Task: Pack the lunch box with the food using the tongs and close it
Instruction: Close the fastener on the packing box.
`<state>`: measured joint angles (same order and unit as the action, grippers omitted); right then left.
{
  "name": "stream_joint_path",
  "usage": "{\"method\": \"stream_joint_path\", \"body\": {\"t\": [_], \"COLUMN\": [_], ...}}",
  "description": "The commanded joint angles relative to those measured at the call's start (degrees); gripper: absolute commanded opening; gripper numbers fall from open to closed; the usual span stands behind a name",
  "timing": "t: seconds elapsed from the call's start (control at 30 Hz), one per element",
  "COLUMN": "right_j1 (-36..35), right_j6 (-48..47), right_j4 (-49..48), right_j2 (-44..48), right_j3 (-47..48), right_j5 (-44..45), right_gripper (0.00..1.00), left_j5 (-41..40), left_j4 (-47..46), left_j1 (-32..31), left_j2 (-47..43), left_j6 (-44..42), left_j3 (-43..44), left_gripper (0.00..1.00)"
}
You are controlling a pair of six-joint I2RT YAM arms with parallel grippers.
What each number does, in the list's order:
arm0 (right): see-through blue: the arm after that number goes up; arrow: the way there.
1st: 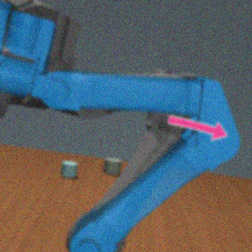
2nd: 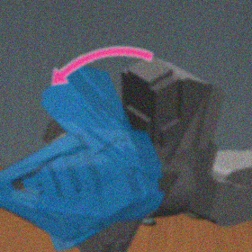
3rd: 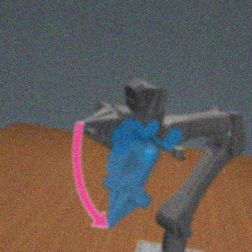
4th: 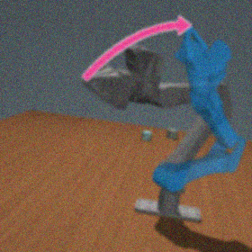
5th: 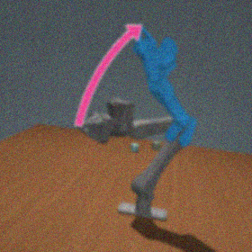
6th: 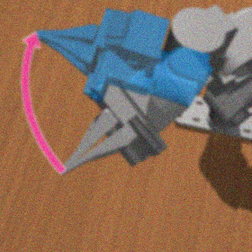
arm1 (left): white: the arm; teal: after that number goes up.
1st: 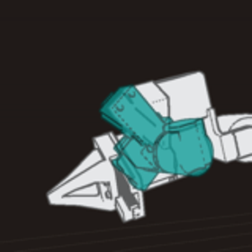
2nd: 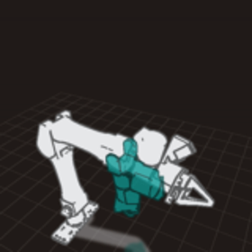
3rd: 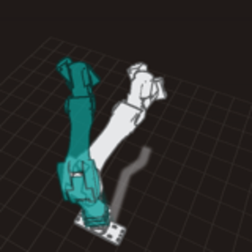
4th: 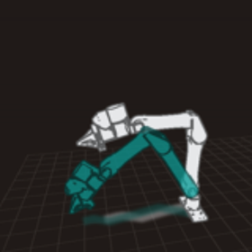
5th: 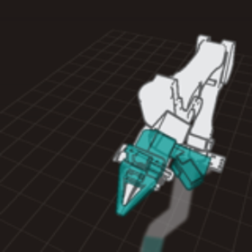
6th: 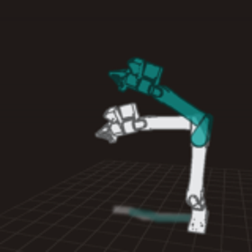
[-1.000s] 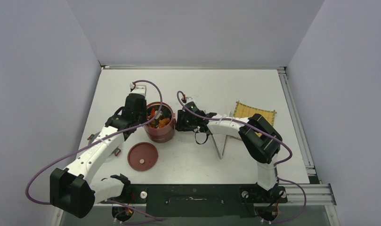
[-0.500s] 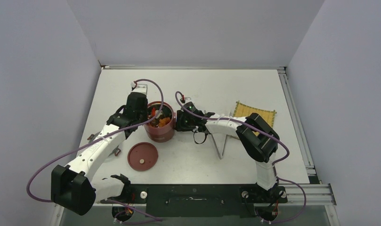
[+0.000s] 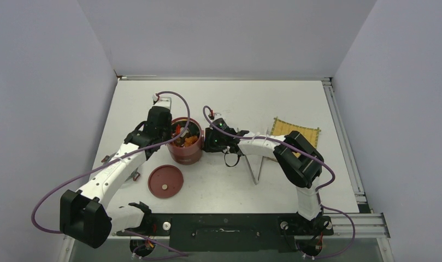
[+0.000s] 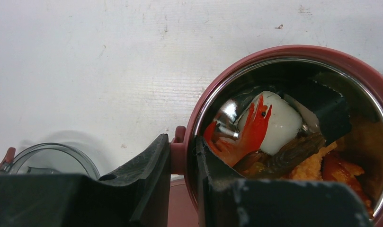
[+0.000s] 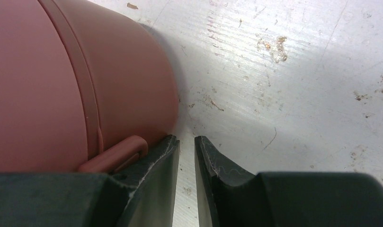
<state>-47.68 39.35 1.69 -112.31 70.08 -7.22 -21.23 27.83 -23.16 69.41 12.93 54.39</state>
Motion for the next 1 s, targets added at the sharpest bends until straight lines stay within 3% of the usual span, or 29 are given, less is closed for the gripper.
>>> {"method": "stream_joint_path", "body": {"t": [0.0,0.53,0.8,0.97], "right_j1": [-2.06,-1.27,-0.81,0.38], "right_j6": [2.21,9.78,7.06,7.27], "right_j4": [-9.59,-11.12,-3.21,-4.14], "right_j2": [1.64,6.35,8.82,12.25], "right_j3": [4.11,4.32,2.13,-2.82], "right_j5": [-5.50,-7.62,1.81,2.35], "right_gripper": [0.21,0.18,0.19,0.21], "left_j5": [4.72,3.70,2.65,5.91], "left_j4": [1.75,3.29,5.33,5.85], "left_j1": [-1.19,-1.10,0.73,3.35], "left_j2": [2.00,2.39,3.79,4.68], "left_j6": [1.20,1.66,2.62,2.63], "left_j3": [0.63,1.10,1.83,2.35], "left_gripper": [0.00,0.00,0.00,0.07]}}
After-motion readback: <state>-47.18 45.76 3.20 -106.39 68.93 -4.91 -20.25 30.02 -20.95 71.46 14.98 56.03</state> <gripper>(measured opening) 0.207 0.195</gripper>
